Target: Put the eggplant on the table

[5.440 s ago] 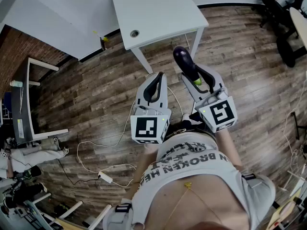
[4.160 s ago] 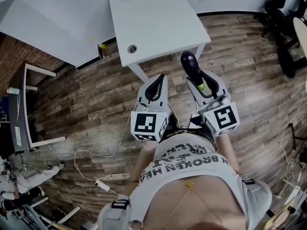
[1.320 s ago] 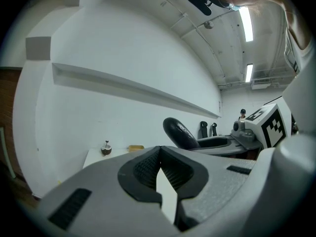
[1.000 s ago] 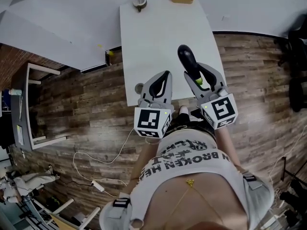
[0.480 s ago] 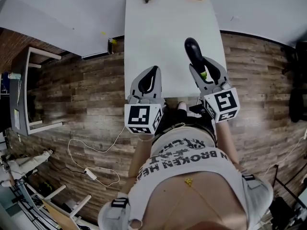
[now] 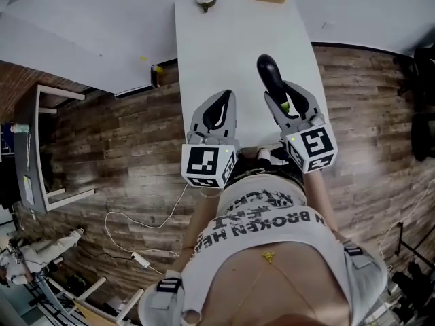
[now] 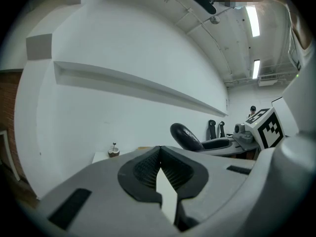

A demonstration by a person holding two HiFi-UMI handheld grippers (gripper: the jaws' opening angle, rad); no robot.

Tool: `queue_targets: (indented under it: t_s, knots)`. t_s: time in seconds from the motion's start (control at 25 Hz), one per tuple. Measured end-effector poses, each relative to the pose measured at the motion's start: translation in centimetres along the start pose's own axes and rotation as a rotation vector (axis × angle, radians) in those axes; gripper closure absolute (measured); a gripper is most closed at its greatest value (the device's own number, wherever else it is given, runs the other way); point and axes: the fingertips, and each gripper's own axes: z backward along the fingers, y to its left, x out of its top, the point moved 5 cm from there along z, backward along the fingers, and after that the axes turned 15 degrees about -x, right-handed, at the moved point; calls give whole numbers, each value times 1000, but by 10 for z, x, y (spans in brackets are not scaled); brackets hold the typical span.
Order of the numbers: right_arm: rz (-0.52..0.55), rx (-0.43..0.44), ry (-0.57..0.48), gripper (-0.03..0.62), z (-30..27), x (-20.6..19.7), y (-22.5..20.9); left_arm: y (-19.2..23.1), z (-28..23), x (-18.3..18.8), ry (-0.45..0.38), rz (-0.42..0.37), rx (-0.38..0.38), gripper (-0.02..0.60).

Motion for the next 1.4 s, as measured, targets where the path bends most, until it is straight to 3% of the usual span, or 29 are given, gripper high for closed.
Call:
queue_targets:
  t_s: [0.44,1.4]
  knots:
    - [19,-12,8,424,-24,8,29,29,-6,4,-13,2,-74,575]
    - [33,-64,57,424,-58,0,50,72,-4,-13,23,10,-130,575]
